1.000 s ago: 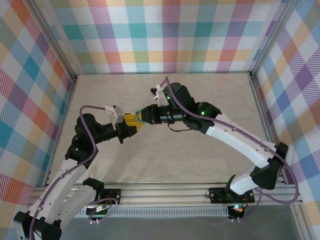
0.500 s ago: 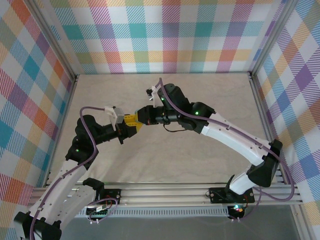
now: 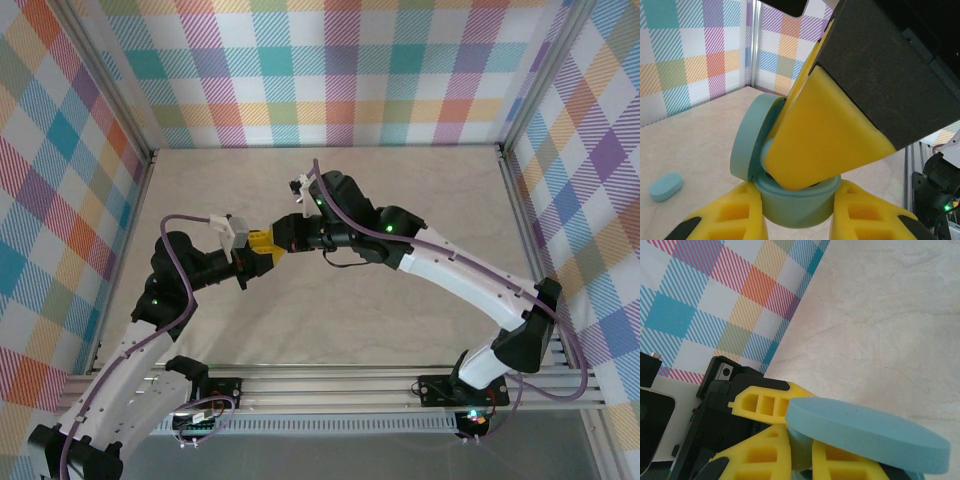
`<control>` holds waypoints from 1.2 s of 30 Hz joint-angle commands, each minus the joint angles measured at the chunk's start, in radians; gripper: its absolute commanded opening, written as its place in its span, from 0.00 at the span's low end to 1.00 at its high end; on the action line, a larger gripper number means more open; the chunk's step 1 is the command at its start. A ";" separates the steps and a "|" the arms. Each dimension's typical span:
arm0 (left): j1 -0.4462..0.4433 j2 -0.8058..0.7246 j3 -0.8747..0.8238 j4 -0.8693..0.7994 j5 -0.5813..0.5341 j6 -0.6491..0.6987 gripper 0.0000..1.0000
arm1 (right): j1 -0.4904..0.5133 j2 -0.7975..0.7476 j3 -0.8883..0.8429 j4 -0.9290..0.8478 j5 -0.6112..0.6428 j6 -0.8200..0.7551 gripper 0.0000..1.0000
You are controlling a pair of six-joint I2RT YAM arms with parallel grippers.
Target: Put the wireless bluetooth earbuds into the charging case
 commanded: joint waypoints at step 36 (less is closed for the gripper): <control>-0.009 -0.032 0.003 0.098 0.006 -0.005 0.00 | 0.021 -0.008 0.089 -0.209 0.100 -0.066 0.32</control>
